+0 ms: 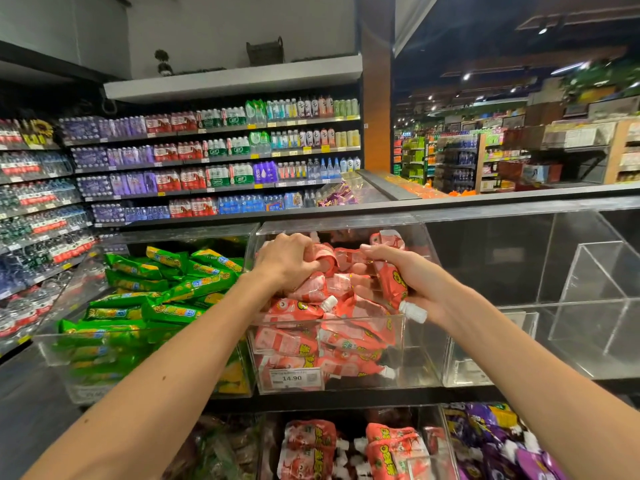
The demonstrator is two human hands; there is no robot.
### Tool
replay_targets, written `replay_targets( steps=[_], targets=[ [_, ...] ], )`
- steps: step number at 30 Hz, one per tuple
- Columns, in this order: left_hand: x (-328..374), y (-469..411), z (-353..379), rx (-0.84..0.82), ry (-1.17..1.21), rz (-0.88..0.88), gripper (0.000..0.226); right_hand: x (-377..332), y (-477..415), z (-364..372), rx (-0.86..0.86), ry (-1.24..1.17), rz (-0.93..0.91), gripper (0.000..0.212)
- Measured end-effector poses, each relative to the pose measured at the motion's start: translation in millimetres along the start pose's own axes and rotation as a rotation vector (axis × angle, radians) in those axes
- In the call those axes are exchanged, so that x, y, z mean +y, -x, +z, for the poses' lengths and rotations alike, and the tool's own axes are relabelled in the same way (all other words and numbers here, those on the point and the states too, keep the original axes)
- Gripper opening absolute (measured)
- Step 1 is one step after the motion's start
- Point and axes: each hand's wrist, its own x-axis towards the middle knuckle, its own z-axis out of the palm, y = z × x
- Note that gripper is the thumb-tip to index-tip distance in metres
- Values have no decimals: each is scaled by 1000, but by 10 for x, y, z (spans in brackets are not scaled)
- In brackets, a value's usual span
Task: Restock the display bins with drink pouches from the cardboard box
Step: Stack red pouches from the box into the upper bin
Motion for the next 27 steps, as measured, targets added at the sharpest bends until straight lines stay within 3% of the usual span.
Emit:
replay_targets(
  steps=[4,8,10,13,16,18,21,24,27],
  targets=[
    [-58,-24,-87,-130,23,-10,29,-8,26,-21,41,44,-6,28],
    [-39,14,-265,-256,57,37,35,-26,13,-69,32,92,-54,19],
    [-46,39,-319,-248,67,58,31,-49,19,-70,3,43,-25,24],
    [-30,55,-405,-99,252,87,26,-113,33,-6,10,35,-80,20],
    [103,93,-581,-136,683,73,40,-208,52,58,126,379,-322,16],
    [221,126,-685,-226,798,84,50,-272,45,79,104,659,-463,31],
    [366,150,-697,-298,779,139,39,-332,-11,88,101,944,-567,44],
    [398,147,-616,-259,690,160,21,-351,-82,52,233,1167,-676,47],
    [402,117,-537,-167,596,163,16,-321,-122,-18,304,1275,-683,57]
  ],
)
